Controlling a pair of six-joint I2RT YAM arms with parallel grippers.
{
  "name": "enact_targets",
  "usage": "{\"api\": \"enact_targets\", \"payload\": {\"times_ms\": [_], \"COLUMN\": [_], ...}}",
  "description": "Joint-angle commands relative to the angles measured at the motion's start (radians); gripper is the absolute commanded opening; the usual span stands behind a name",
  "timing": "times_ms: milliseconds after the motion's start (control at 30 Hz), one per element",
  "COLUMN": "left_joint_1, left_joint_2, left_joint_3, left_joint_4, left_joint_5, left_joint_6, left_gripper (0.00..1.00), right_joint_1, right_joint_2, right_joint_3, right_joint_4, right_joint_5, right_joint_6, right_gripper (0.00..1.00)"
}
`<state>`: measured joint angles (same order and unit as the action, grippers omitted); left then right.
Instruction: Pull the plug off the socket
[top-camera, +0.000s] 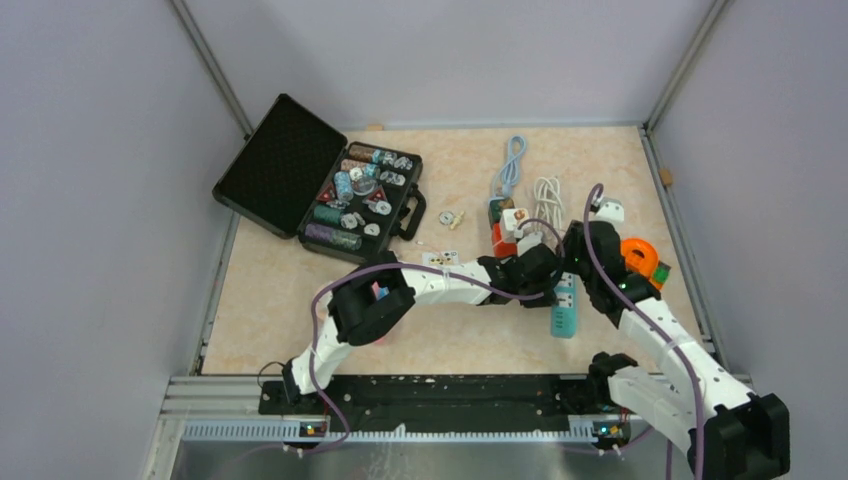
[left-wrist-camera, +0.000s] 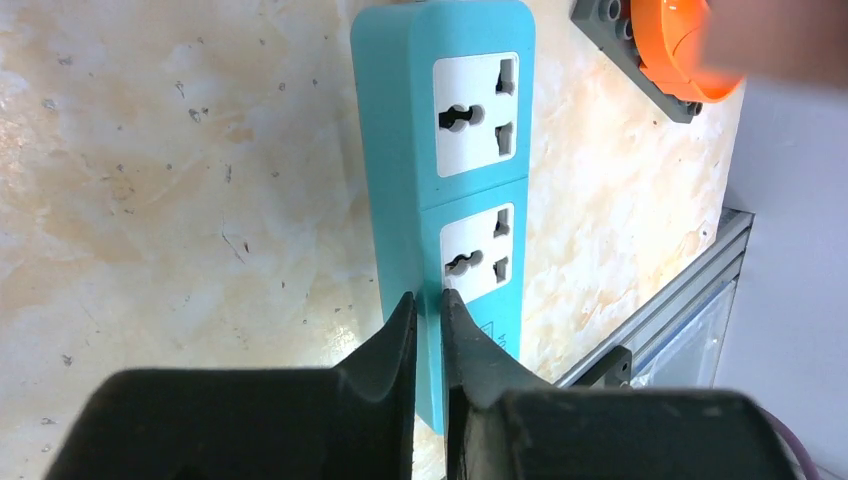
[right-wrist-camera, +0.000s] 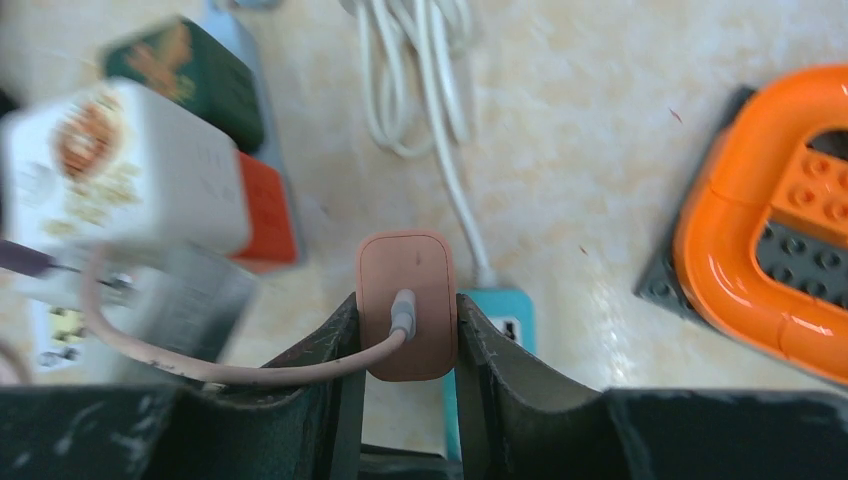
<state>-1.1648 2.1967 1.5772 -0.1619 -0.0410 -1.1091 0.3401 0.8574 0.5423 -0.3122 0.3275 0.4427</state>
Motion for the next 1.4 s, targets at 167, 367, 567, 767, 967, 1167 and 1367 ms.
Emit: {"api": "enact_targets", "payload": {"times_ms": [167,367,567,767,967,1167,1367], "left_joint_1": [0.019,0.019,0.016,0.002,-0.012,-0.023,-0.03], "left_joint_2": [0.07,-0.09,-0.256,-0.283,-0.328,-0.377,-0.526], "left_joint_3": [-0.074,-0.189,-0.324,-0.361,-0.403,-0.429,-0.459], "left_joint_4": [-0.186,-0.025,0.189,0.274,0.298,0.284,0.233], "left_joint_5": [-0.056,-0.099,-0.081,0.051,0.111,0.124,0.033], "left_joint_6": [0.069,0.165,0.285,0.36,0.437,0.5,0.618], "left_gripper": [0.11,0.28,0.49,0.58,0.67,0.74,0.99], "right_joint_1": [-0.004,-0.012,-0.014,-0.014,-0.014,-0.021,-0.113], "right_joint_2": [0.074,0.052,0.047,0.059,0.112,0.156,0.217], "right_joint_3": [0.11,0.13,0.163,0.226,0.34,0.5,0.556], "right_joint_4": [-0.014,-0.051,-0.086,-0.122,-0.162,-0.211,-0.198], "right_joint_5": [-0.015,0.033,0.045,0.0,-0.054,-0.02,-0.065], "right_joint_6": [0.036,0.02,0.031,0.041,0.022,-0.051,-0.083], "right_gripper": [0.0,0.0,0.0,0.0,0.0,0.0,0.0]}}
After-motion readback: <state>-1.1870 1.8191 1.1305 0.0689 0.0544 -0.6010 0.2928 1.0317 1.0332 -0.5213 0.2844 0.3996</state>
